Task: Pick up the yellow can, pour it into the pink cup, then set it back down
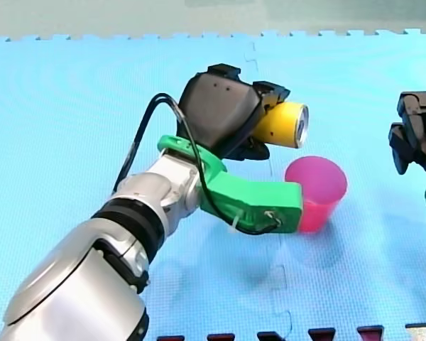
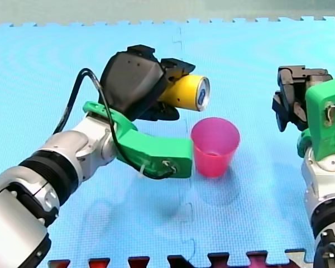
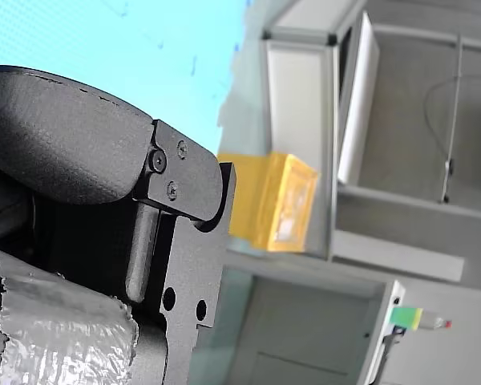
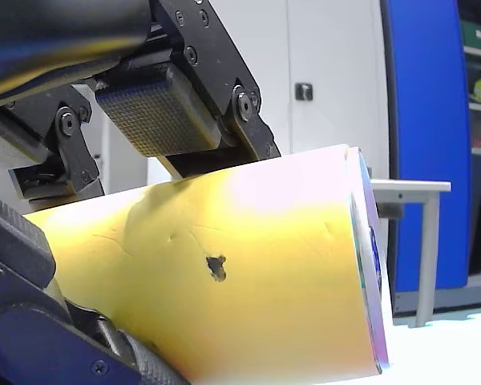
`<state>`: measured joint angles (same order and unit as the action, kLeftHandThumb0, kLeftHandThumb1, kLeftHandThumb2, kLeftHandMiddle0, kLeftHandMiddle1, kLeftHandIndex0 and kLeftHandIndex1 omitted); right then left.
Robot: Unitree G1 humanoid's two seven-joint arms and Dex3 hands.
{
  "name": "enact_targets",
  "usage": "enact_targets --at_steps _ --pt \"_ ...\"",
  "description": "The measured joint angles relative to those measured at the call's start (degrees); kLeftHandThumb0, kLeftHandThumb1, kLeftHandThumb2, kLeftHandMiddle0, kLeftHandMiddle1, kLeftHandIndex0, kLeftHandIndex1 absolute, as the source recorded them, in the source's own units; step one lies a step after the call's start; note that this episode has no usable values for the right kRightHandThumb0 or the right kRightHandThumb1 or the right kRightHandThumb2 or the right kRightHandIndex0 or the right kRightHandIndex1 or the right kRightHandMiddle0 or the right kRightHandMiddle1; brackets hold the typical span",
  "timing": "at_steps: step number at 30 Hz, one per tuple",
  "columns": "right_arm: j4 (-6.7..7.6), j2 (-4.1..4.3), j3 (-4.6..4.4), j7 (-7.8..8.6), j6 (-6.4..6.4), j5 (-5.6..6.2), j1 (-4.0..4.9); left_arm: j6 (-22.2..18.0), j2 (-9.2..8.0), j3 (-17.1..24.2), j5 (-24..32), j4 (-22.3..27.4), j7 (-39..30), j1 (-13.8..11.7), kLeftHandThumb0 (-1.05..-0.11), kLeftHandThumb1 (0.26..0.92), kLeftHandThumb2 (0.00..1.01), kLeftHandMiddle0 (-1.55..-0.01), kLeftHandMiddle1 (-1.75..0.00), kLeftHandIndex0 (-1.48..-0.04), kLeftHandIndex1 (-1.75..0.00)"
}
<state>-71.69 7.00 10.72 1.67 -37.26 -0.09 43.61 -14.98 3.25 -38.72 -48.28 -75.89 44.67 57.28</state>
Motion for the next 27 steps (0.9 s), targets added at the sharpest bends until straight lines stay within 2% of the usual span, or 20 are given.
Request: enact_targets --at_steps 12,22,27 --pt "-0.16 -0.02 0.13 0.16 0.0 0.02 0.02 1.1 0.07 -1.0 -1.0 0.1 1.9 0.0 -0.378 0.859 0.0 -0.84 -0.99 -1.15 0.0" --pt "-0.28 0.01 0.46 1.27 -0.35 0.37 0.07 1.7 0.13 -1.8 -1.4 0.1 3.0 0.0 -0.375 0.858 0.0 -0.83 -1.01 -1.14 0.0" --pt "-0.32 0.08 0.44 1.32 -0.6 0.37 0.13 1.8 0.03 -2.2 -1.8 0.1 4.1 0.1 -0.373 0.858 0.0 -0.82 -1.01 -1.14 0.0"
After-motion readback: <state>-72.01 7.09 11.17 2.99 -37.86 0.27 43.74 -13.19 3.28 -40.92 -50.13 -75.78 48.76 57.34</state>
